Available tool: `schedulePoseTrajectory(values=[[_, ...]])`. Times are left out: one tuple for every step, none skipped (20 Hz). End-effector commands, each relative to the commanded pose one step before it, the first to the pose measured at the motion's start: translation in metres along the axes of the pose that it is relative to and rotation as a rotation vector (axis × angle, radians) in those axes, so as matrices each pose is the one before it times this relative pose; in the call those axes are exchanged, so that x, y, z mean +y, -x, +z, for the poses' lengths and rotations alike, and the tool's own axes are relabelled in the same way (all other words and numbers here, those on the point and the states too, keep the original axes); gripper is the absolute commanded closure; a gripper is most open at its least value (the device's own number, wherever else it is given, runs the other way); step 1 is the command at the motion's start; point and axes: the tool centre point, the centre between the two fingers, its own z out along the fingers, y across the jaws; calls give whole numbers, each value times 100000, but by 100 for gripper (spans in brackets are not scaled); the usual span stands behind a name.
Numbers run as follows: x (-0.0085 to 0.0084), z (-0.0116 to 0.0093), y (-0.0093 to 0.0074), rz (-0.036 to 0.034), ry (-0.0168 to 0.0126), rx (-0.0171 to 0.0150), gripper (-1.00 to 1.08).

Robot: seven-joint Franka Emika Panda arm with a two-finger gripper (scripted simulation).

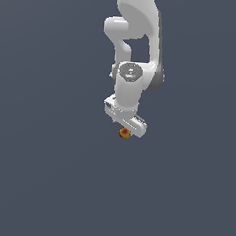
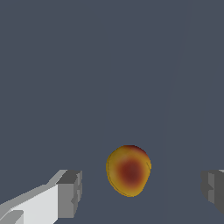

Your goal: Pick up the object and move it to a goal position.

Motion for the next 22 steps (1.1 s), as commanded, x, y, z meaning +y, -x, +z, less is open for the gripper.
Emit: schedulePoseTrajectory(values=[[-73, 557, 479, 6489, -18, 1, -92], [-11, 218, 190, 2532, 3, 3, -92], [-4, 217, 190, 2532, 5, 7, -92], [3, 215, 189, 2534, 7, 11, -92], [11, 211, 186, 2504, 9, 15, -92], [17, 200, 176, 2394, 10, 19, -92], [22, 188, 165, 2267, 10, 22, -92], [26, 177, 155, 2138, 11, 24, -92], [29, 165, 144, 2009, 11, 26, -92], [31, 153, 133, 1880, 10, 27, -92], [33, 142, 123, 1751, 10, 27, -92], [33, 131, 113, 1622, 9, 27, -92], [33, 120, 103, 1493, 9, 27, -92], [32, 109, 93, 1363, 8, 26, -92], [31, 98, 83, 1234, 7, 25, -92], [29, 87, 74, 1104, 6, 23, -92], [27, 77, 64, 975, 6, 22, -92], [24, 66, 56, 844, 5, 19, -92], [21, 56, 46, 716, 4, 17, -92], [17, 46, 39, 584, 3, 14, -92], [14, 36, 29, 455, 3, 11, -92], [10, 25, 22, 324, 2, 8, -92]])
